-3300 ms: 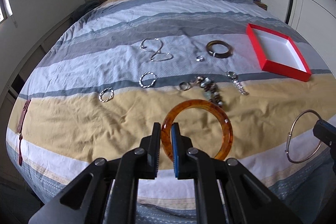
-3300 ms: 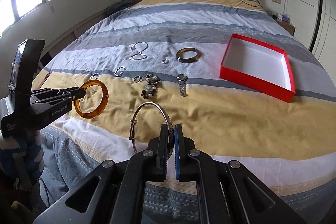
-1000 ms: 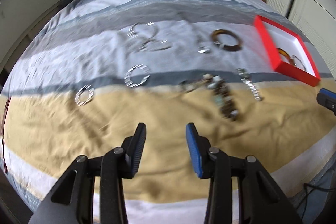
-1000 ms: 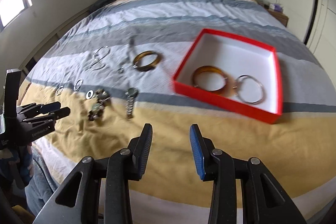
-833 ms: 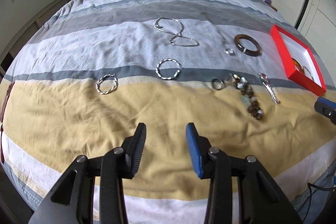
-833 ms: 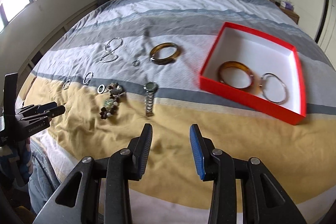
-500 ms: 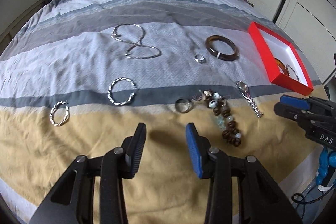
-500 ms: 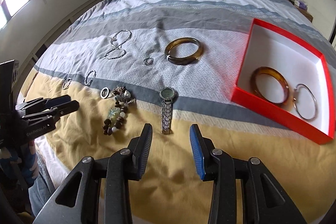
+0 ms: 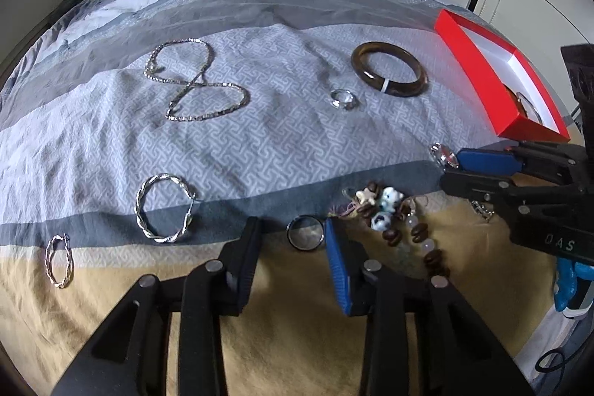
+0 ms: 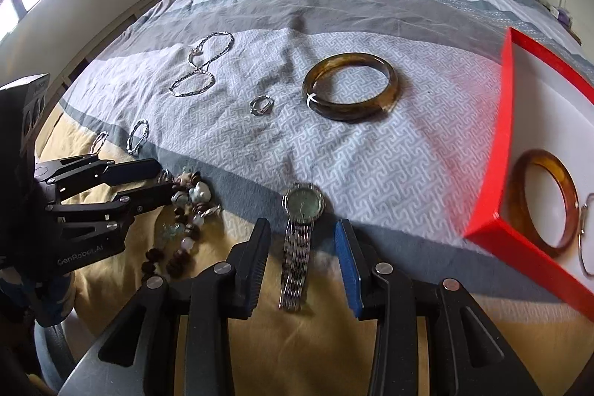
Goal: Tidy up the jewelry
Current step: 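Grasp a small silver ring with the left tool while the right tool grasps the wristwatch, then carry the ring and watch into the red box and open both tools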
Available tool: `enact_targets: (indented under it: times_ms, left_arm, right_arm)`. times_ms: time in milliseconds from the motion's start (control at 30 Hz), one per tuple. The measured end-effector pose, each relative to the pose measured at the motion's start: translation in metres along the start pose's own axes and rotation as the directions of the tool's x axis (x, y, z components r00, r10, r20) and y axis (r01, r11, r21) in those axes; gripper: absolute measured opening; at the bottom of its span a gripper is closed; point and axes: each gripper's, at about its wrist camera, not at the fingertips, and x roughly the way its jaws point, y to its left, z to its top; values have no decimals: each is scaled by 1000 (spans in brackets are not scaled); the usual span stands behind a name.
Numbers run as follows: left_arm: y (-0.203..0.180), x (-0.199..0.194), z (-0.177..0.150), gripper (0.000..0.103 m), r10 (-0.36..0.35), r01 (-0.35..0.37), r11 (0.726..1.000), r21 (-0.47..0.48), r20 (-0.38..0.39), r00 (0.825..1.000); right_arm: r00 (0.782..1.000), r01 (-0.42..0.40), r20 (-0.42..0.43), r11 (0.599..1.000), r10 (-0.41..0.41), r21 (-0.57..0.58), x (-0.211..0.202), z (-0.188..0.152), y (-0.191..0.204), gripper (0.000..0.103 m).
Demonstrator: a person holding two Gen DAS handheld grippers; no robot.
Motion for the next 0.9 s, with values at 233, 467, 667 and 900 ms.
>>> enact_targets:
  times_ms: [233, 467, 667, 900]
  left_arm:
    - [2, -6, -5, 19, -2, 2, 1000, -3, 7, 1000]
    - [0, -33, -9, 19, -7, 8, 1000, -29, 22, 1000]
    - [-11, -59, -5, 19, -3, 5, 1000, -23, 47, 999]
    - [-58, -74, 22, 19, -60, 57, 998, 39, 84, 995]
  right_arm:
    - [1000, -10, 15, 1000, 11, -17, 10, 5, 2, 22]
    - [998, -38, 58, 999, 36, 25, -16, -7, 1, 22]
    - [991, -57, 125, 997, 50, 52, -55, -16, 2, 22]
    - [980, -43, 197, 996, 28, 74, -101, -26, -14, 21]
